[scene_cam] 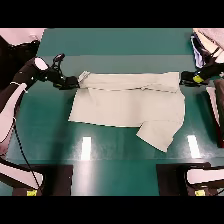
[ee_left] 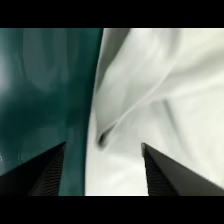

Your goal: Fold the shirts.

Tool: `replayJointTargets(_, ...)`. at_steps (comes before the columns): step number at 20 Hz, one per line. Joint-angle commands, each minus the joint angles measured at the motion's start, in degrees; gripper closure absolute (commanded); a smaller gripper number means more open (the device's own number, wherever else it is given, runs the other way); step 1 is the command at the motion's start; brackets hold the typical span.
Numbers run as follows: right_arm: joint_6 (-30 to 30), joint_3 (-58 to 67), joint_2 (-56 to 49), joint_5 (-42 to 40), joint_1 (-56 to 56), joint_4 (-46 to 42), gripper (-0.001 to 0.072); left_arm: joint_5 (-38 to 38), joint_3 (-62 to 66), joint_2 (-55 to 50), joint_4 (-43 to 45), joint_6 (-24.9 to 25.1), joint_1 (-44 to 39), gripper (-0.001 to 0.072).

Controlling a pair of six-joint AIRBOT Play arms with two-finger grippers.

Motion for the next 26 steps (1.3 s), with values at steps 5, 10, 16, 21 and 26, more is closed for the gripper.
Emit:
replayJointTargets(5, -4.0, -0.1, 8.0, 8.1, -4.7, 9.5, 0.0363, -7.0, -15.6, 10.0, -3.0, 5.0, 3.4, 0.0139)
replayJointTargets(10, -4.1, -0.1, 10.1, 8.2, -3.1, 9.5, 0.0362, 0.7, -33.5, 20.2, -5.4, 6.5, 3.4, 0.0140)
replayJointTargets(16, -4.0, -0.1, 10.4, 10.9, -1.7, 9.6, 0.0364, 2.2, -35.5, 20.2, -12.2, 8.9, 3.4, 0.0388)
replayJointTargets(21, -4.1, -1.0, 10.9, 17.0, -2.9, 9.2, 0.0364, 1.0, -35.3, 21.5, -11.7, 8.9, 3.4, 0.0684)
replayJointTargets(26, -4.0, -21.4, 20.3, 17.9, -5.8, 9.0, 0.0365, -5.0, -36.9, 34.3, -2.4, 4.8, 3.4, 0.0684)
